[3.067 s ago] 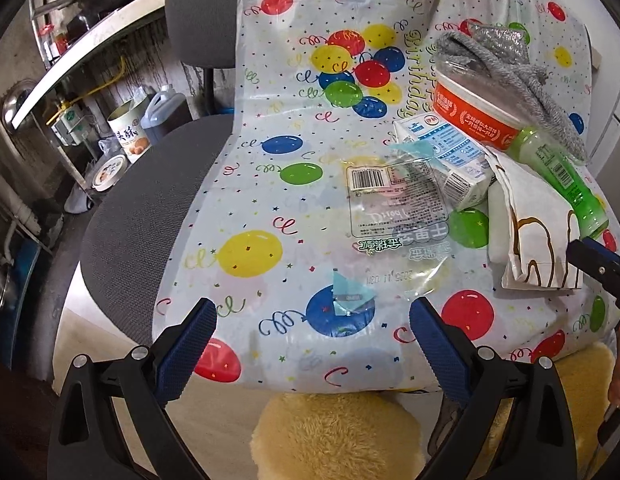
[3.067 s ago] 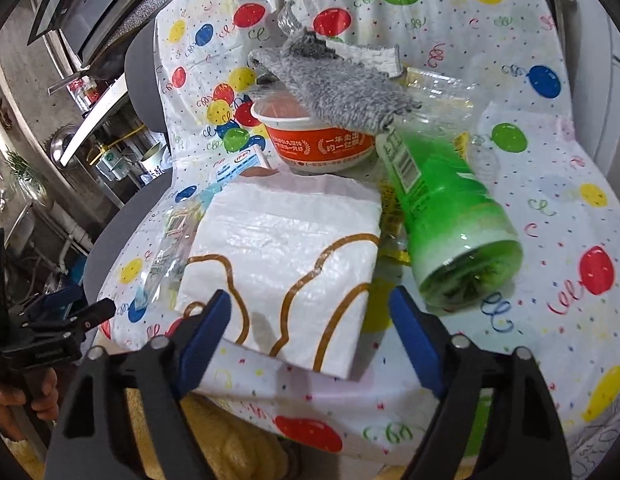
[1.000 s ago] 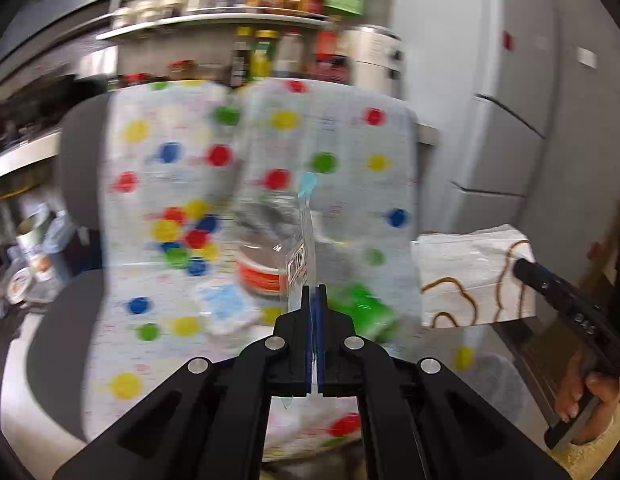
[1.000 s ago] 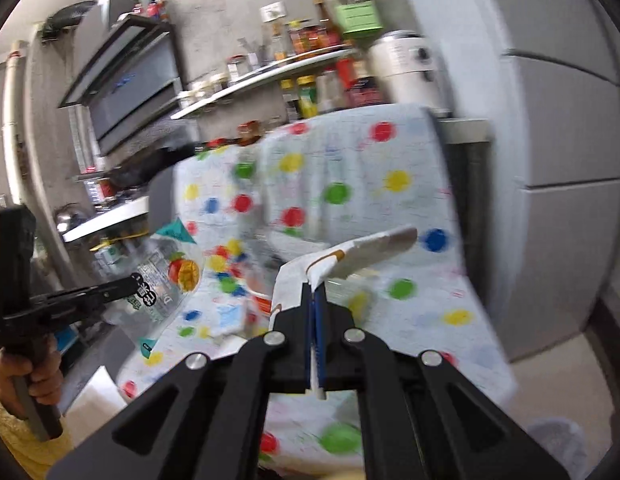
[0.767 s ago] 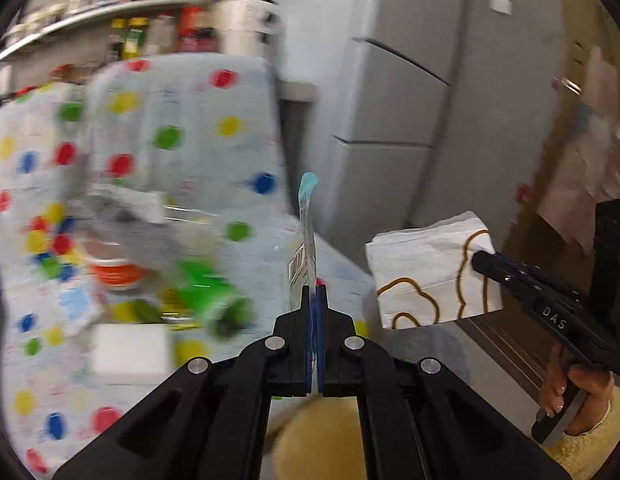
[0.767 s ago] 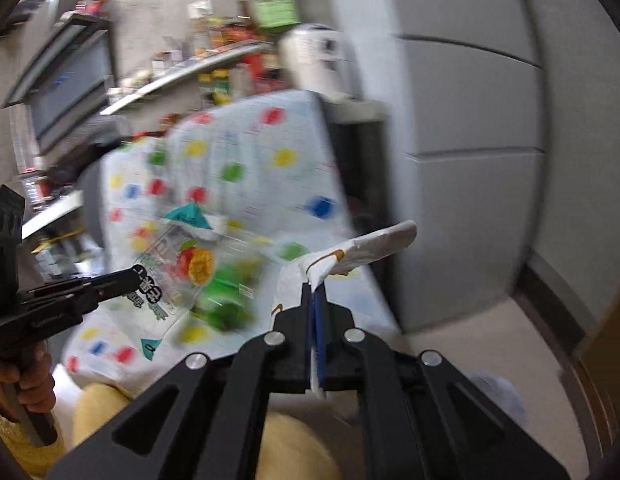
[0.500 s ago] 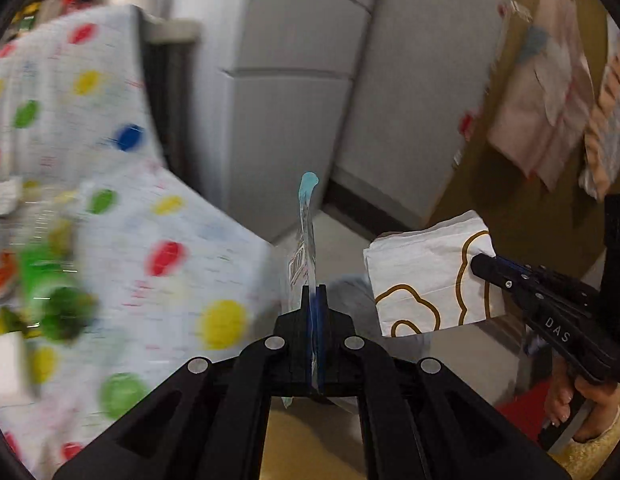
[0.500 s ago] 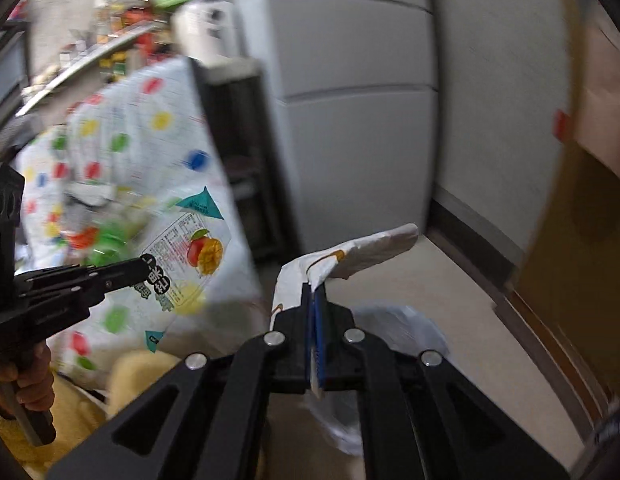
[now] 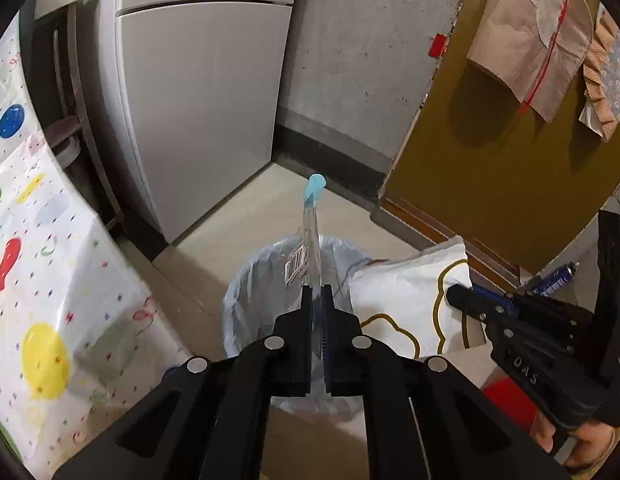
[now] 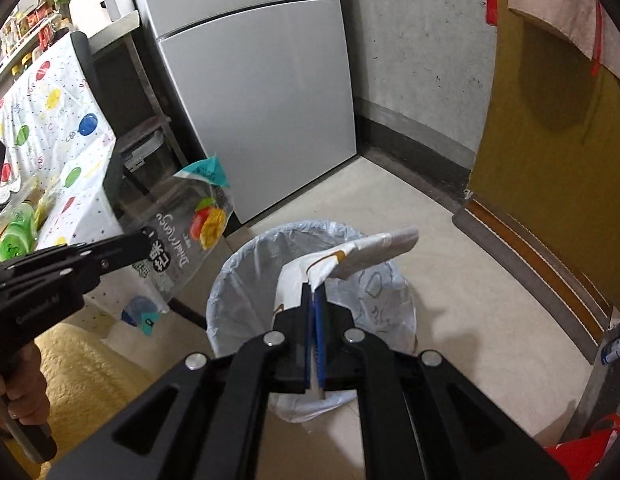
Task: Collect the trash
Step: 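Carry both items to the trash bin and open both tools over it, then move both open tools back to the trash on the chair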
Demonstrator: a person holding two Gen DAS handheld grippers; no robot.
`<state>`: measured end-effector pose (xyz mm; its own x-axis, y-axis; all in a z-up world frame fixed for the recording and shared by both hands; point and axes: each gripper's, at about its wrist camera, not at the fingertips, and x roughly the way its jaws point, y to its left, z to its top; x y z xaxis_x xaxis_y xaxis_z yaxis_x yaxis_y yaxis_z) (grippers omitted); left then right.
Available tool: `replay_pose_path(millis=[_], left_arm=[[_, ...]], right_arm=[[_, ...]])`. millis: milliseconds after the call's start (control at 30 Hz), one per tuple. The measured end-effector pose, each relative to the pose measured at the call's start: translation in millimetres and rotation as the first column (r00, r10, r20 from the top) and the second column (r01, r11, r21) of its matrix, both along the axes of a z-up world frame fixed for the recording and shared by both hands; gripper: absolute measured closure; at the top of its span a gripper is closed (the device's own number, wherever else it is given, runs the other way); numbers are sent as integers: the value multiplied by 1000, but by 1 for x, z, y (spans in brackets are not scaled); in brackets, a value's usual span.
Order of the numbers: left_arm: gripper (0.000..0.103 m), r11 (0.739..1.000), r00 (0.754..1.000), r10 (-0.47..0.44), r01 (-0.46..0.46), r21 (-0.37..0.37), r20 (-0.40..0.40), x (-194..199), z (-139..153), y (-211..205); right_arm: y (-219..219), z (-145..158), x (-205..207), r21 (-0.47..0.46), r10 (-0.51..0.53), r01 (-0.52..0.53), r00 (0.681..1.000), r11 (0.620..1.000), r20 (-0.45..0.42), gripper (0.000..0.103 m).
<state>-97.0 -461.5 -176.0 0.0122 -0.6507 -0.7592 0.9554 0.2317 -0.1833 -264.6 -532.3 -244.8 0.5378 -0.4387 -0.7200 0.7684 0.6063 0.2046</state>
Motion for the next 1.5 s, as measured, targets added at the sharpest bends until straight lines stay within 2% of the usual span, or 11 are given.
replay_pose_path(millis=[100,200,267,333,367,667,933,1167,1300,1400,1500], left_arm=[[93,1000,1000,-3,3,3,11,-1,-1,-9],[73,1000,1000,10,-10,12,14,0,-4,-14],[62,1000,1000,19,-19,7,22,0,-3,-14],[61,1000,999,30,-30,4,35,1,-2,-13],[60,999,999,34,-34,0,40,1,0,-11],[58,994,990,107,-104,-31,92,13,13,12],[57,987,979,163,-162,-22,124,24,25,45],[46,969,958,248,-241,-62,146,38,45,88],[27,949,934,312,-299,-98,173,49,59,122],[25,929,917,368,-354,-111,151,63,68,153],[25,902,889,431,-418,-112,153,79,73,186]], right_arm=[[-3,-1,18,-1,1,-1,1000,1000,7,101],[-11,-6,22,20,-12,12,1000,1000,6,101],[-15,-7,24,34,-18,18,1000,999,-1,91],[-15,-7,27,37,-24,25,1000,999,-3,63],[-16,-6,27,34,-22,22,1000,999,0,58],[2,18,25,-59,-23,22,1000,998,-15,53],[28,46,21,-112,-35,34,999,993,-9,31],[53,70,35,-166,-20,22,1000,986,12,9],[70,84,51,-197,19,-14,1000,980,21,6],[86,94,69,-198,92,-86,995,976,25,6],[106,107,95,-195,191,-176,980,965,60,6]])
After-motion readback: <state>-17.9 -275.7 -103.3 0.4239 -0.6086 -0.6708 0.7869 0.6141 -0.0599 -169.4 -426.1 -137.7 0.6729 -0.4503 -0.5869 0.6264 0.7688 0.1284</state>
